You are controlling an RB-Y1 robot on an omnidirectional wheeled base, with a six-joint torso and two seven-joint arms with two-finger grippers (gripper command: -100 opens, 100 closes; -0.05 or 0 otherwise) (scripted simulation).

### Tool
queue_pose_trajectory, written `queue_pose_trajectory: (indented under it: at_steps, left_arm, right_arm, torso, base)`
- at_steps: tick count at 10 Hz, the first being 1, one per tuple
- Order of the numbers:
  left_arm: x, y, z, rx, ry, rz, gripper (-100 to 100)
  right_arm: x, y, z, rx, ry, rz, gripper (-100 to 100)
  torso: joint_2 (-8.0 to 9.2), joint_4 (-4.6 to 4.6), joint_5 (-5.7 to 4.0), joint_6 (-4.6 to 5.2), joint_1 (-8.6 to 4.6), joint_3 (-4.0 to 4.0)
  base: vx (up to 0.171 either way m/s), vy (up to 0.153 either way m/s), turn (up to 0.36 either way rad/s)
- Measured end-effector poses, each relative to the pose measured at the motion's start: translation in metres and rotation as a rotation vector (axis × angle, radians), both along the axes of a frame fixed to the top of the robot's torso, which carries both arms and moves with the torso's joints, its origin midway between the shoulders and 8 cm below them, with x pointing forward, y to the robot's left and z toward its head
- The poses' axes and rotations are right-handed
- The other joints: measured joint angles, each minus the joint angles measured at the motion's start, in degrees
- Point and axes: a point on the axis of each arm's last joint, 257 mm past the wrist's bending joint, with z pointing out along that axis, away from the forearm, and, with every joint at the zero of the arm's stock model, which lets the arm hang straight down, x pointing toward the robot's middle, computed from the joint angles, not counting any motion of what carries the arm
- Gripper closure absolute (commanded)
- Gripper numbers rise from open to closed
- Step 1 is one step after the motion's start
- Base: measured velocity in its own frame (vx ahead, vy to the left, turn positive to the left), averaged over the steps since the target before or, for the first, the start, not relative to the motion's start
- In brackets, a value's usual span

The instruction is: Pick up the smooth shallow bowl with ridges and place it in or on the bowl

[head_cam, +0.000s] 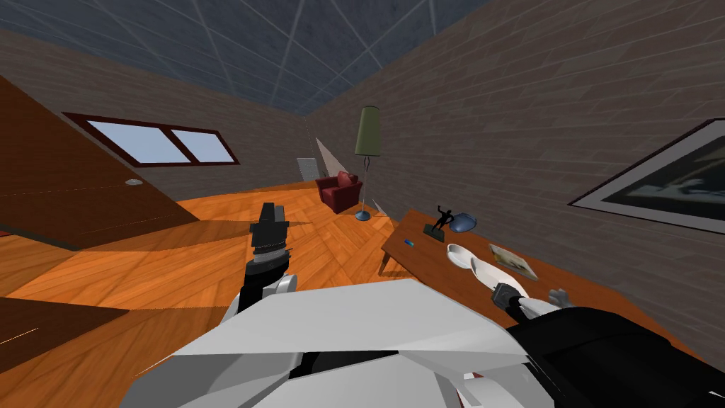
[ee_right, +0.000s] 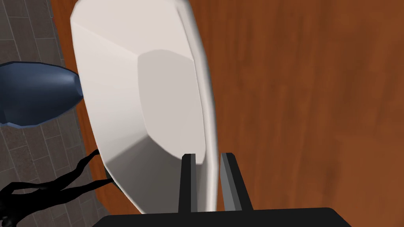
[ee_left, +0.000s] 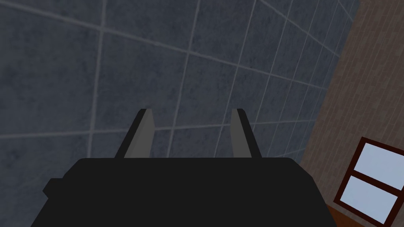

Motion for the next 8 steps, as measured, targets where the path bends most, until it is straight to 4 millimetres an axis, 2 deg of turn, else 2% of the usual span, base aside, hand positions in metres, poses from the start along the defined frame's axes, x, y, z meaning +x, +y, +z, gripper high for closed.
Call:
queue_pose_trajectory:
  at_steps: [3,5,6,8]
  left_arm:
    - [0.0,0.0,0.0,0.0,0.0,0.0,0]
    - [0.0,0.0,0.0,0.0,0.0,0.0,0]
    - [0.0,0.0,0.0,0.0,0.0,0.0,0]
    - [0.0,0.0,0.0,0.0,0.0,0.0,0]
  right_arm:
    - [-0.007,-0.01,0.018,0.018,-0.008,-0.013,100]
    - [-0.009,-0.014,0.023,0.03,-0.013,-0.02,100]
    - [-0.008,-0.014,0.024,0.032,-0.016,-0.019,-100]
    - [-0.007,-0.014,0.024,0.032,-0.017,-0.019,-100]
  torso:
    - [-0.28,-0.06,-0.03,-0.02,0.07,-0.17]
    - [-0.23,-0.06,0.01,0.01,0.29,-0.14]
    - [0.06,-0.04,0.03,0.09,0.46,-0.01]
    - [0.45,0.06,0.07,0.13,0.6,0.23]
  base:
    - [0.185,-0.105,0.102]
    - [0.132,-0.044,0.049]
    - [0.017,-0.007,0.008]
    - [0.004,-0.001,0.001]
